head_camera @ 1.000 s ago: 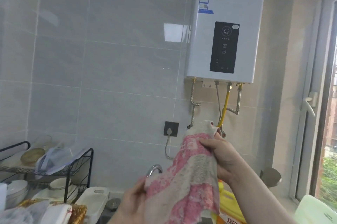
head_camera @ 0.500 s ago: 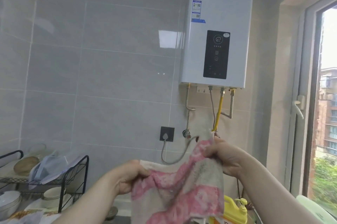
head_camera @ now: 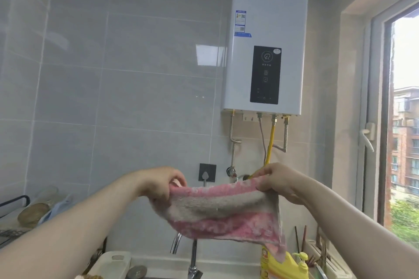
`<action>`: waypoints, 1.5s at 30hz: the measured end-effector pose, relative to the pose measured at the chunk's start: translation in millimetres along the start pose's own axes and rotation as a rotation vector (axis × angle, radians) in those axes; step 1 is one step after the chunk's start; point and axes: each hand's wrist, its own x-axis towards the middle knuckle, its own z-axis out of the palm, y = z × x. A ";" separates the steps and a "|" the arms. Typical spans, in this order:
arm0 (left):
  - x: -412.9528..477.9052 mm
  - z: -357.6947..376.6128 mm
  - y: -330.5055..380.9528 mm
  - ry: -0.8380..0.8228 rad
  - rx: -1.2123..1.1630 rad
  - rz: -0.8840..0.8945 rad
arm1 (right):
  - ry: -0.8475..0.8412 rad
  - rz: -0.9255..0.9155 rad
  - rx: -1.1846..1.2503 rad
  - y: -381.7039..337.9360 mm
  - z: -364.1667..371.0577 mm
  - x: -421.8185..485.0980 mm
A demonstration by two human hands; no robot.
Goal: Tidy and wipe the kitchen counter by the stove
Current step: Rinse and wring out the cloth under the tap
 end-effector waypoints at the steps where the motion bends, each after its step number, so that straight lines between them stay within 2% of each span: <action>1: 1.9 -3.8 2.9 0.081 0.196 0.012 | -0.019 -0.029 -0.082 -0.1 -4.3 -1.2; 3: 4.2 -12.7 9.2 0.198 0.317 0.029 | -0.029 -0.064 -0.235 0.2 -7.7 -2.7; 6: 6.2 -29.0 15.5 0.346 0.402 0.065 | 0.093 -0.122 -0.449 3.0 -10.1 2.7; 7: 7.0 -34.7 15.6 0.351 0.375 0.069 | 0.143 -0.162 -0.547 2.8 -11.6 3.6; 9: 4.6 -41.1 14.0 0.247 0.072 0.071 | 0.215 -0.206 -0.613 1.3 -13.7 4.1; 12: -2.7 -41.5 8.5 0.007 -0.540 0.050 | 0.160 -0.110 -0.203 1.1 -13.4 -2.4; 14: -2.8 -38.5 -0.3 -0.031 -0.786 0.040 | 0.090 -0.029 0.065 3.9 -13.7 -6.1; 16: -0.5 -32.5 -6.0 -0.040 -0.938 -0.013 | 0.095 0.040 0.250 6.6 -14.6 -6.3; 20: 1.5 -20.1 9.4 0.046 -1.047 -0.241 | 0.046 0.234 0.614 3.8 -8.2 -7.0; 23: 7.9 -10.8 37.7 0.137 -1.161 -0.256 | -0.013 0.258 0.864 -9.3 6.9 -5.9; 25: 8.8 -1.9 61.2 0.134 -1.238 -0.203 | -0.011 0.144 0.871 -21.6 21.0 -6.0; 28: -2.8 7.4 94.6 0.059 -1.302 -0.063 | -0.033 -0.058 0.757 -41.5 40.9 -14.1; 31: -13.2 5.4 102.5 -0.086 -1.410 0.040 | -0.057 -0.086 0.851 -45.8 47.3 -16.8; 34: -22.4 -0.4 100.5 -0.216 -1.509 0.101 | -0.159 -0.079 0.998 -41.8 40.0 -24.1; 37: -23.9 3.5 97.6 -0.292 -1.523 0.163 | -0.166 -0.191 0.974 -37.1 35.0 -29.0; 43: -25.1 16.4 82.8 -0.251 -1.376 0.278 | -0.142 -0.222 0.889 -31.8 30.3 -29.6; 45: -20.1 26.0 75.0 -0.057 -1.266 0.323 | -0.173 -0.201 0.954 -30.4 29.3 -29.0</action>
